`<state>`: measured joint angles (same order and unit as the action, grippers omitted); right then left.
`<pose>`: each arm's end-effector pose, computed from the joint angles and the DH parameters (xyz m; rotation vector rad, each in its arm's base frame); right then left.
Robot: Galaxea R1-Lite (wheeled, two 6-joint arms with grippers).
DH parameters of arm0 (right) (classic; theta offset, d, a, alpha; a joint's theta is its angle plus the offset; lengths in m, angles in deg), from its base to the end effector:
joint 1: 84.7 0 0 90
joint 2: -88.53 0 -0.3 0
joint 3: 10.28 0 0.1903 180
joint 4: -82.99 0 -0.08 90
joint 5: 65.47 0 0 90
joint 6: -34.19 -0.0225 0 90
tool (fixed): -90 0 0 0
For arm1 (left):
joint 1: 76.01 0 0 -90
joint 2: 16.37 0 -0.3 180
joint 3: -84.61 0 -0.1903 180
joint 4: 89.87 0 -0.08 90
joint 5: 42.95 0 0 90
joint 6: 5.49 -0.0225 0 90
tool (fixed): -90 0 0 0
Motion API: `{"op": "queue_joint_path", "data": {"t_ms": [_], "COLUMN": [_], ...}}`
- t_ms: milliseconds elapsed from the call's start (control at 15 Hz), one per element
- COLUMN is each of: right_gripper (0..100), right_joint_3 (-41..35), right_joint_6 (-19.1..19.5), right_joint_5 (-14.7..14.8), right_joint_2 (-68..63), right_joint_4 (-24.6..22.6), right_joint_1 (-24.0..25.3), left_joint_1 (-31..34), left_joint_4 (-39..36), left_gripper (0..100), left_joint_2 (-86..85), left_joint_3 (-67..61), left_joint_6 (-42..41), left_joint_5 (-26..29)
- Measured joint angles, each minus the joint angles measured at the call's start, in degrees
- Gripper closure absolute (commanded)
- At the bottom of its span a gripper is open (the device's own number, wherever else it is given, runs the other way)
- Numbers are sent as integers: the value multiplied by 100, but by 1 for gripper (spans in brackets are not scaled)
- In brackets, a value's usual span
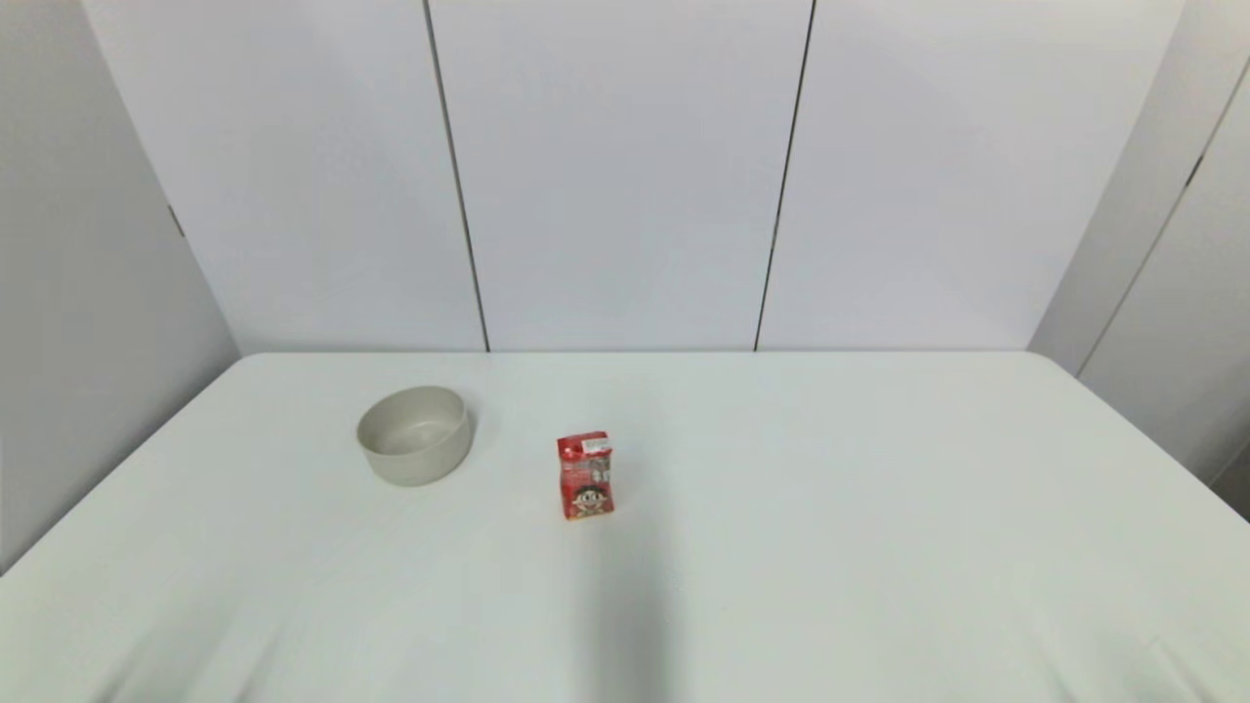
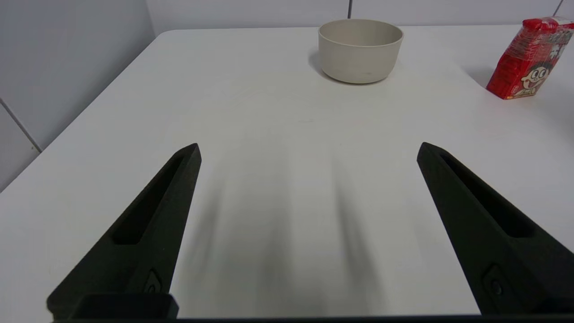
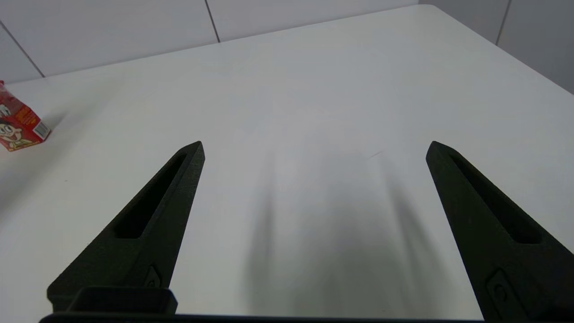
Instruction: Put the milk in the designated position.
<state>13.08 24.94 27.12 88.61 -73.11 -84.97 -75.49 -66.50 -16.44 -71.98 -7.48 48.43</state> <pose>-0.0229 -0.0009 0.0745 0.1612 0.0040 -0.0505 -0.0230 -0.0008 0.0757 0.0348 -0.0022 -0.0150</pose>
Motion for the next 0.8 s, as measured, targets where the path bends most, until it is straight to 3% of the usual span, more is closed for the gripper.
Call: {"op": "queue_joint_path", "data": {"t_ms": [800], "right_gripper": [0], "right_joint_3": [0], "right_joint_6": [0], "right_joint_5": [-2], "right_joint_2": [0], "right_joint_4": [0], "right_joint_1": [0], "left_joint_1": [0], "left_joint_4": [0], "left_gripper": [0], "left_joint_2": [0], "left_joint_3": [0], "left_joint_6": [246], "left_joint_5": [-138]}}
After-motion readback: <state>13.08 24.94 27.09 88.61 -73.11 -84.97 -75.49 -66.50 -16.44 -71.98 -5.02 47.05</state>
